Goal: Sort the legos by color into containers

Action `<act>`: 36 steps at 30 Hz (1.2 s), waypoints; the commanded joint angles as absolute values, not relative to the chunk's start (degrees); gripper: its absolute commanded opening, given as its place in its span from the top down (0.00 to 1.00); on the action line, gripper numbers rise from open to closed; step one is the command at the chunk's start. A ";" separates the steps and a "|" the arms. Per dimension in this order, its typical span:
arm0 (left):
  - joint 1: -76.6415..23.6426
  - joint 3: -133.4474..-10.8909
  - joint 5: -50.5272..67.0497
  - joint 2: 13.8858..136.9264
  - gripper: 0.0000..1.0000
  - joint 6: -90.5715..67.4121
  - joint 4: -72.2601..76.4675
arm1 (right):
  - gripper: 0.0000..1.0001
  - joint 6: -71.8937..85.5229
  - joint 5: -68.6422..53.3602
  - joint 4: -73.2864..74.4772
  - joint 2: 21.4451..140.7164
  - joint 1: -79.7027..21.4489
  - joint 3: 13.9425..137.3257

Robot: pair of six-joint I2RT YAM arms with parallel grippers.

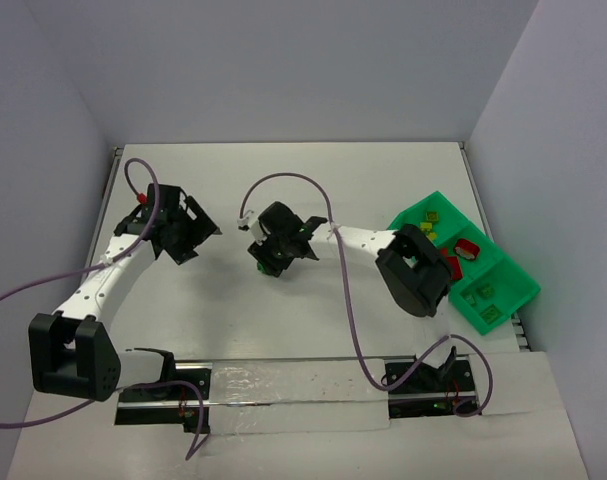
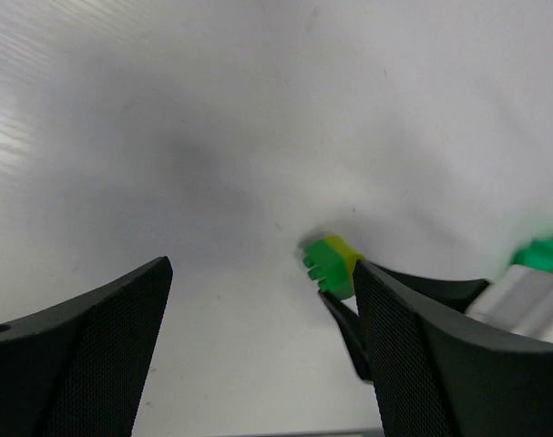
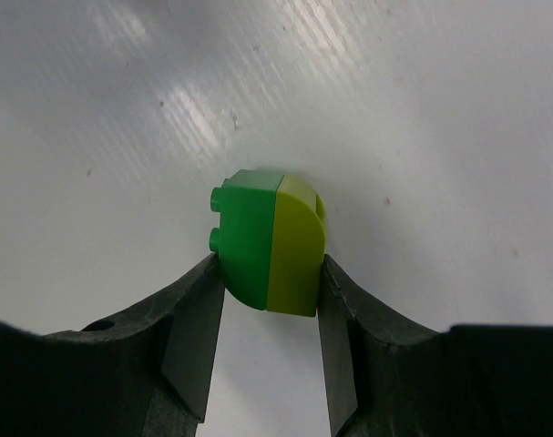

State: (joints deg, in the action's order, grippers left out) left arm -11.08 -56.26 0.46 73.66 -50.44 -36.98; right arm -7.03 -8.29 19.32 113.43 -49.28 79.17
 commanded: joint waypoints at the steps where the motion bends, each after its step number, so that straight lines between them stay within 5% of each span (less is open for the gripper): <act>1: -9.76 -53.22 16.03 74.23 0.12 -43.04 -29.57 | 0.66 -3.77 -10.73 12.36 101.11 -46.05 74.30; 6: -9.89 -48.06 36.29 74.00 0.11 -43.74 -16.47 | 0.67 -0.23 -16.22 8.96 93.05 -41.63 68.02; 12: -11.91 -45.19 45.09 74.80 0.10 -46.68 -3.24 | 0.66 2.66 -19.44 7.84 88.33 -40.17 64.79; 36: -18.65 -47.31 44.78 80.84 0.20 -52.78 7.64 | 0.65 2.04 -21.44 12.09 86.37 -40.43 69.04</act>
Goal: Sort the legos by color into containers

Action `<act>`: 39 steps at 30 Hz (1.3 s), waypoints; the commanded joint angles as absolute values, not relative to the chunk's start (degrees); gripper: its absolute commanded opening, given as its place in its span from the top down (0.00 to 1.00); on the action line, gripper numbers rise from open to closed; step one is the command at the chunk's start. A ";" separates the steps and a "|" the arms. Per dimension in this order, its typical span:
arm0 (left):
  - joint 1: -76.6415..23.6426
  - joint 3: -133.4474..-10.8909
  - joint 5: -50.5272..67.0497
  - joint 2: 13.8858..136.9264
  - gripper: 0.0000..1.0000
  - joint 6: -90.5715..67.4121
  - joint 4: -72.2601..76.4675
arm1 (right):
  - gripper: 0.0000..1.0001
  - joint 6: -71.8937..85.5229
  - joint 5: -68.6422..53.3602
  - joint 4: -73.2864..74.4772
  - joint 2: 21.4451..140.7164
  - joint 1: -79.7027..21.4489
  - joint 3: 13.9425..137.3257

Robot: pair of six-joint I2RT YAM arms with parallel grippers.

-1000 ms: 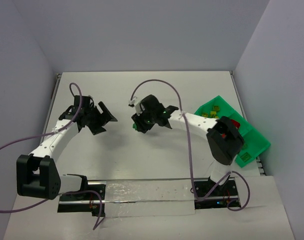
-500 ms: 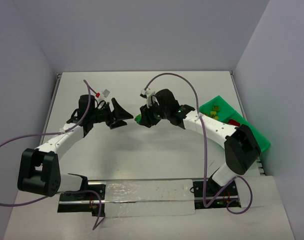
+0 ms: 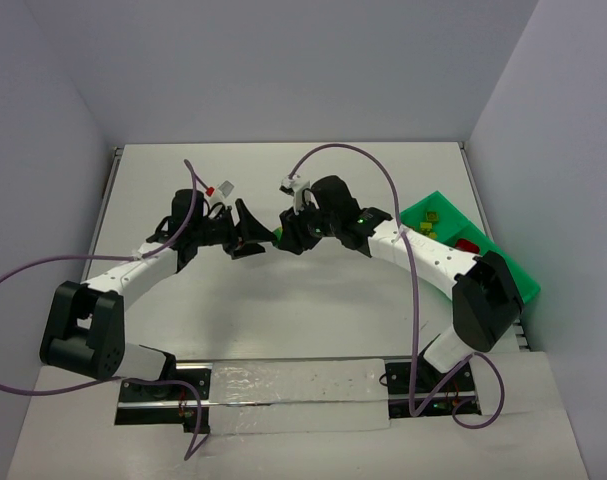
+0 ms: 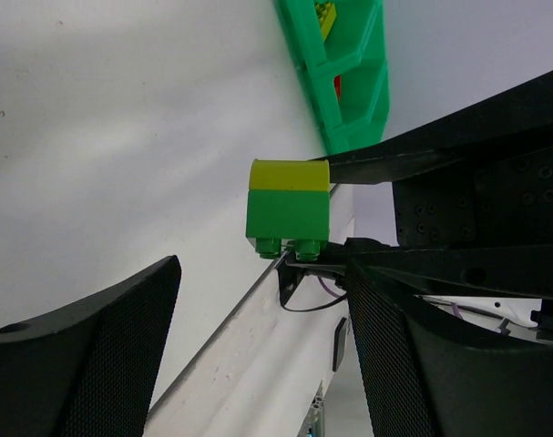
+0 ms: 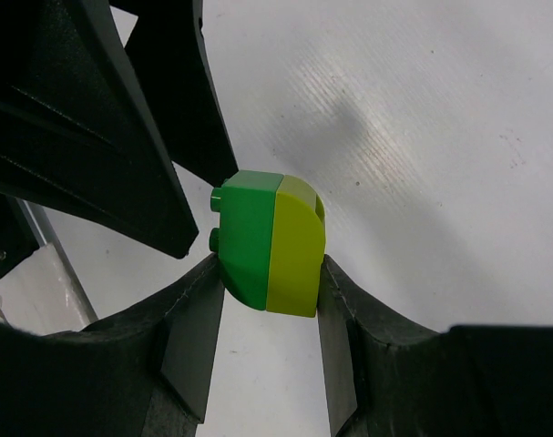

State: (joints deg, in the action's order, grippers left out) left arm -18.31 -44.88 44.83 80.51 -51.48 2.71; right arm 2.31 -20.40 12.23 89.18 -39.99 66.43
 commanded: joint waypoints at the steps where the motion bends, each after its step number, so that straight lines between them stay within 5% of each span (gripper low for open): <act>1: -18.72 -47.37 44.64 81.04 0.21 -52.92 7.91 | 0.65 2.11 -21.45 11.96 86.31 -40.43 68.91; 23: -20.65 -48.75 42.86 83.06 0.48 -55.17 9.23 | 0.65 1.70 -21.56 12.57 86.22 -40.93 69.29; 26: -20.65 -48.93 42.74 82.97 0.58 -55.59 9.25 | 0.65 1.45 -21.17 12.87 86.31 -41.08 69.19; 29: -20.65 -49.13 42.89 83.14 0.82 -56.03 9.27 | 0.64 1.32 -20.57 13.27 86.18 -41.13 69.08; 30: -20.65 -49.17 43.06 83.27 0.91 -56.16 9.27 | 0.61 1.32 -20.48 13.44 86.09 -41.13 69.08; 32: -20.65 -49.43 43.28 83.50 1.00 -56.34 8.79 | 0.40 1.24 -20.15 14.09 85.58 -41.13 68.99; 39: -20.57 -49.86 44.00 81.97 1.00 -52.22 6.01 | 0.22 -1.67 -23.01 20.48 81.63 -37.09 71.75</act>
